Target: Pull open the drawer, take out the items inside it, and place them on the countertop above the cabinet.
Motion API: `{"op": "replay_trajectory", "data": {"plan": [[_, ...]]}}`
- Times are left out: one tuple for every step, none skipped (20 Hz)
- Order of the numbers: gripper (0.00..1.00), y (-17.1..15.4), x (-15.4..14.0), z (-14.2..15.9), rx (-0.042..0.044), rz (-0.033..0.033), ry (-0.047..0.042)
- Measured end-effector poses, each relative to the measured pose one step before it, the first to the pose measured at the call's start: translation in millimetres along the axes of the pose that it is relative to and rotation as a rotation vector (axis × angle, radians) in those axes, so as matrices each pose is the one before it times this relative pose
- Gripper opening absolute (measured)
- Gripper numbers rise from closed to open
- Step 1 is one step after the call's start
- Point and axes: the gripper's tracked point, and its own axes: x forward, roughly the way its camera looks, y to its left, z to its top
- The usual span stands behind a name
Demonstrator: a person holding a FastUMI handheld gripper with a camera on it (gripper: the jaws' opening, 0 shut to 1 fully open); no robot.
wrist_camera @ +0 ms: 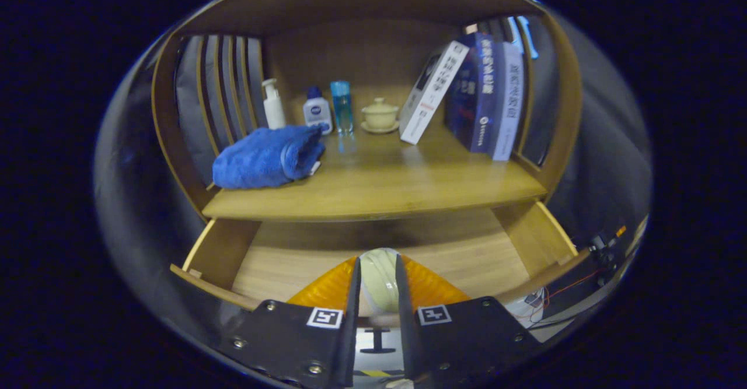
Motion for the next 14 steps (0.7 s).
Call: {"op": "replay_trajectory", "data": {"plan": [[0.32, 2.79, 8.37, -4.45, -0.02623, 0.03022, 0.05076], [0.33, 1.43, 11.04, -6.22, -0.02894, 0.02584, 0.05297], [0.33, -1.53, 5.24, -8.14, -0.02118, 0.00922, 0.04737], [0.33, -1.2, 10.14, -4.47, -0.0159, 0.0071, 0.02769], [0.33, 0.37, 5.6, -3.54, -0.00645, 0.02163, 0.02583], [0.33, 0.79, -0.93, 2.12, 0.00312, 0.0173, -0.00481], [0.33, 0.74, 3.69, 5.49, 0.00523, 0.01418, -0.0181], [0.33, -3.9, 5.35, 0.57, 0.00149, 0.00735, 0.01416], [0.33, -1.46, 1.74, 2.24, 0.00977, 0.01375, 0.01], [0.31, -0.4, 2.74, 1.9, 0.00251, 0.01703, 0.00648], [0.28, -0.62, 1.8, 2.28, -0.00599, 0.01329, 0.01156], [0.29, 0.27, 1.6, 1.33, -0.00955, 0.01331, 0.00369], [0.3, 1.99, -1.88, 0.6, -0.01246, 0.01569, 0.00705], [0.34, 0.48, 1.67, -0.88, -0.02019, 0.0037, -0.00137]]}}
